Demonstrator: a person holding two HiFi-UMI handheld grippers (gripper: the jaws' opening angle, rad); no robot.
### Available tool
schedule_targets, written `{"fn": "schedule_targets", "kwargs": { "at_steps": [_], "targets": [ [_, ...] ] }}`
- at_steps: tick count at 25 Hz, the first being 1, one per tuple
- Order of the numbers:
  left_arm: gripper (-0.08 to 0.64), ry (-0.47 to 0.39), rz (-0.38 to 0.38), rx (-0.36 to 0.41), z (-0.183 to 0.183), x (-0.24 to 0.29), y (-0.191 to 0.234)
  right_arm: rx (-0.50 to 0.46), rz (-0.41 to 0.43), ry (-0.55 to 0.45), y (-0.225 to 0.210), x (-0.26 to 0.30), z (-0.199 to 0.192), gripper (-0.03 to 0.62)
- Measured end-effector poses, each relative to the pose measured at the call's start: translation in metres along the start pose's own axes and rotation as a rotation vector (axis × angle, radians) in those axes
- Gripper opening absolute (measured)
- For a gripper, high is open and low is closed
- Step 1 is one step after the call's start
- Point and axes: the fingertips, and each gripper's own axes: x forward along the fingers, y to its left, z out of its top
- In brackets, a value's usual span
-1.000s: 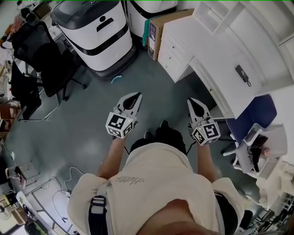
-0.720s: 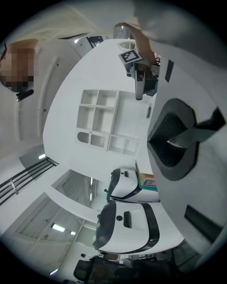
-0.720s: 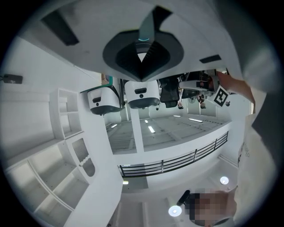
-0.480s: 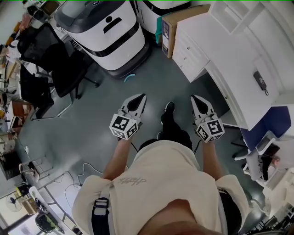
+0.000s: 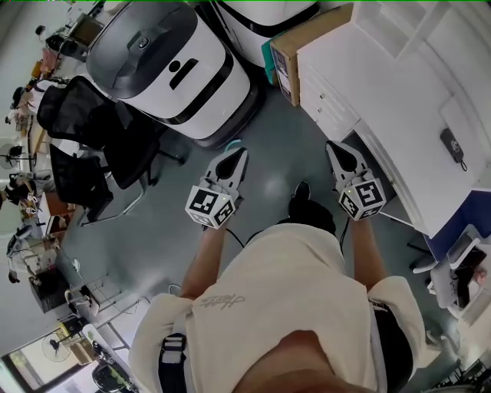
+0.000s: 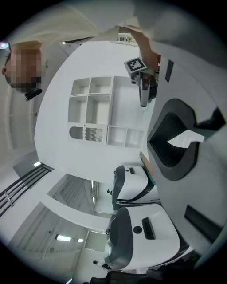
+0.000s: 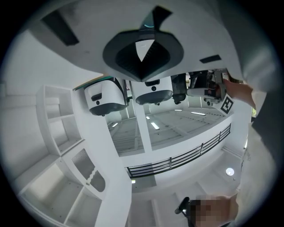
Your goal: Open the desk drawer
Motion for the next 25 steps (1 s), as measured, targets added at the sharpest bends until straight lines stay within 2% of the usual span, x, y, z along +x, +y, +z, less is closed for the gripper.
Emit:
{"fn": "schedule_targets", "kwargs": {
  "at_steps": [4, 6, 8, 15, 19, 25],
  "targets": [
    [0.000, 0.005, 0.004, 0.004, 0.012, 0.040, 0.016, -0.021, 0.017, 0.006, -0.034, 0.030, 0.008, -0.006],
    [0.000, 0.016, -0.002, 0.033, 0.015, 0.055, 0.019, -0.017, 0.019, 0.003, -0.046, 0.041, 0.012, -0.006],
    [0.000, 0.033, -0.017, 0.079, 0.015, 0.067, 0.018, -0.013, 0.019, -0.001, -0.054, 0.050, 0.014, -0.005],
    [0.000, 0.035, -0.093, 0.082, 0.018, 0.106, 0.015, 0.017, -0.018, -0.002, -0.075, 0.068, 0.009, -0.005],
    [0.000, 0.045, -0.146, 0.136, 0.020, 0.130, 0.027, 0.025, -0.071, 0.012, -0.085, 0.080, 0.001, -0.005],
    [0.000, 0.038, -0.236, 0.133, 0.030, 0.176, 0.063, 0.032, -0.166, 0.026, -0.108, 0.107, 0.005, -0.005]
  ]
}}
